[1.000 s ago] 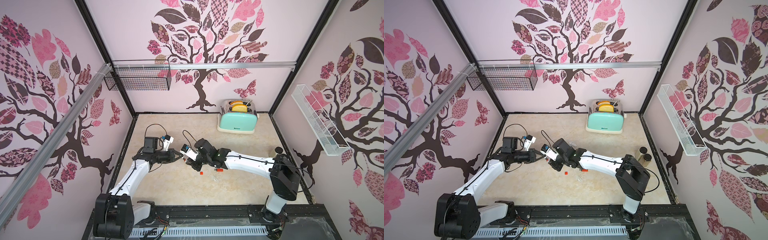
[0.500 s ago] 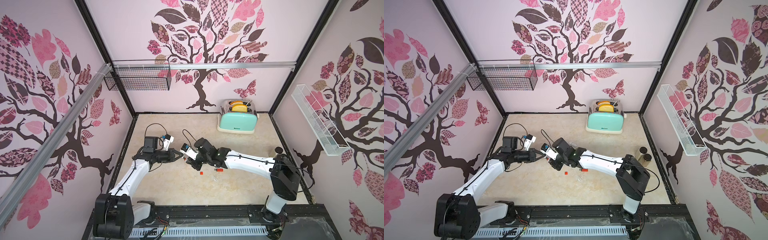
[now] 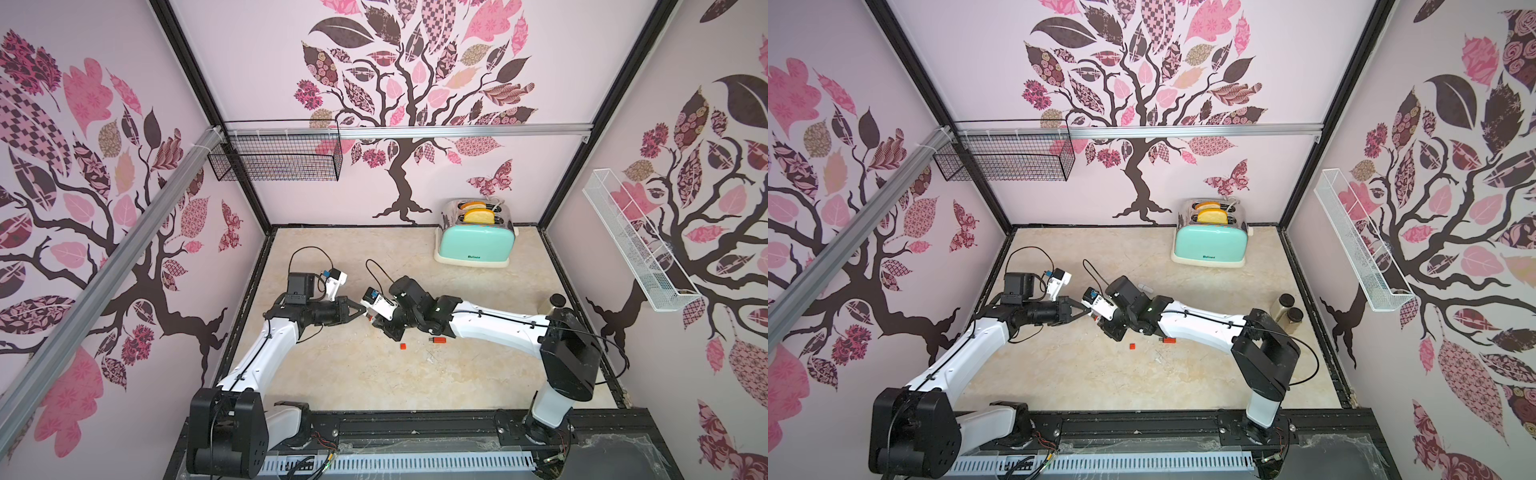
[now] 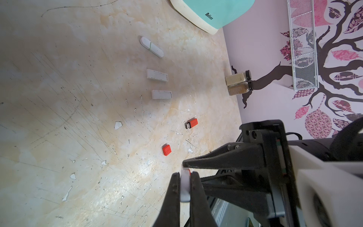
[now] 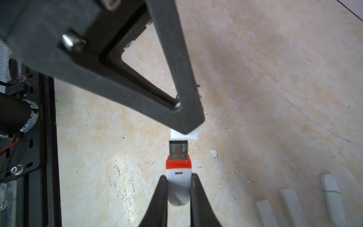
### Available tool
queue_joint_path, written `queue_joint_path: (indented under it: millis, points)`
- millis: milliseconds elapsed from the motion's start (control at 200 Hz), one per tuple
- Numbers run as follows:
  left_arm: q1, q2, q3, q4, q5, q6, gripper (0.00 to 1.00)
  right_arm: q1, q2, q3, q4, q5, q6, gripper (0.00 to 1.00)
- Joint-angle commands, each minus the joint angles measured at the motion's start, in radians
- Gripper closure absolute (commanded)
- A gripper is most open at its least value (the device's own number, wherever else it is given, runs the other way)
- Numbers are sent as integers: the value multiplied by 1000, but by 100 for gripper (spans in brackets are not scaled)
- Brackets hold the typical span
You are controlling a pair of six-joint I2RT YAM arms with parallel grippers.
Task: Close the usb drive cover
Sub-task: Close the cover of the USB drive.
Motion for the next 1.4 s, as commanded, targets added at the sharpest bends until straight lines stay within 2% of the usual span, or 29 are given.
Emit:
queue_joint_path:
  millis: [0,565,940,1231,1396]
  points:
    - [-11,0,10,-12,21,25,100,-1,-5,36,2,0,-15,95]
    - [-31,14,22,-47,-24,65,100,0,-34,45,30,-18,28,95]
    - [-52,9,19,-44,-27,68,100,0,8,158,58,-60,72,95]
    - [-55,10,23,-53,-52,69,100,0,47,253,23,6,18,95]
    - [-69,23,28,-51,-33,67,100,0,37,243,95,0,40,95]
